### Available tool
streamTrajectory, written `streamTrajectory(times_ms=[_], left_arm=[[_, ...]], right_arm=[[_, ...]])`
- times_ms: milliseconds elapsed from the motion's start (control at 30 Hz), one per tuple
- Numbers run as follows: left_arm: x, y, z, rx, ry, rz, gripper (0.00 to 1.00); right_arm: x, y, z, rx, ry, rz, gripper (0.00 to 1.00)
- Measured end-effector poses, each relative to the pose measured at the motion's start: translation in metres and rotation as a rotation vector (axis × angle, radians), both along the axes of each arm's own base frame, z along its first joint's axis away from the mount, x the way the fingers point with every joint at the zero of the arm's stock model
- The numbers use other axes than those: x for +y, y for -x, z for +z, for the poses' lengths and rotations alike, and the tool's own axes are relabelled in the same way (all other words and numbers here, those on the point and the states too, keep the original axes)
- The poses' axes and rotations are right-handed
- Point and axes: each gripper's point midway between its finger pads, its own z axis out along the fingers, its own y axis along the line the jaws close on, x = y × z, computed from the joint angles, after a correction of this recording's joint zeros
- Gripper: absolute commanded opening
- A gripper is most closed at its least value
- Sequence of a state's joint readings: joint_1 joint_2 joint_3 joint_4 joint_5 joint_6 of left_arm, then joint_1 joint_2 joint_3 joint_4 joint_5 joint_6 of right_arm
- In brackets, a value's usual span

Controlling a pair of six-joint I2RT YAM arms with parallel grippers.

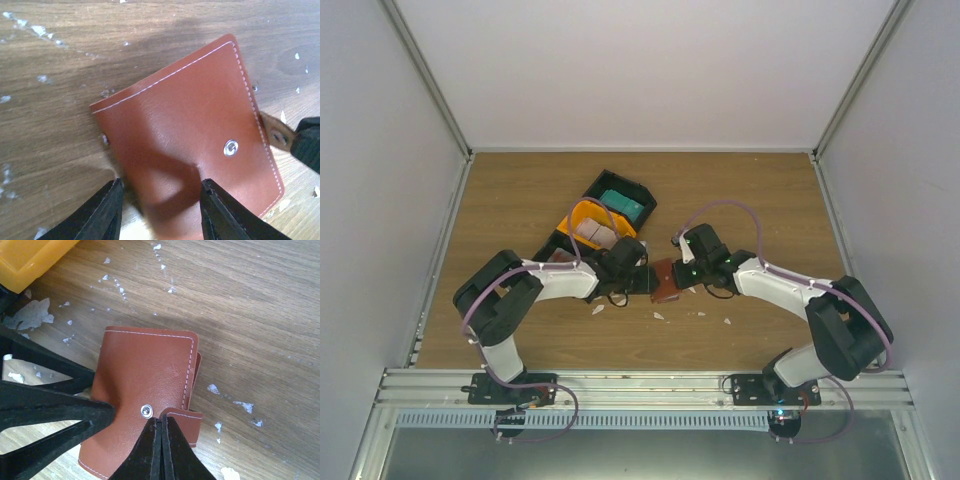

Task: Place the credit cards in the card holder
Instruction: Close the card holder at the center of the board.

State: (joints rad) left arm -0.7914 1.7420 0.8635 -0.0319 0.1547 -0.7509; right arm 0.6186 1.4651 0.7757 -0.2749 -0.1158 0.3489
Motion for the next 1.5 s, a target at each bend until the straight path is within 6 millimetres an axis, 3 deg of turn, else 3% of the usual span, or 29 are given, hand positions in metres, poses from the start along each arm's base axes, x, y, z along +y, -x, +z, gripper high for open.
streamTrajectory(times_ms=[567,1500], left_arm=[[-0.009,-0.010,-0.004,-0.017,0.009,-0.002,0.33],[-0.011,-0.012,-0.004,-0.026,0.016,-0.007,0.33]], right_arm=[[0.009,0.008,-0.020,0.079,-0.030,0.067,0.01],[0.005,0.002,-0.023,0.069,-0.002,0.045,0.01]])
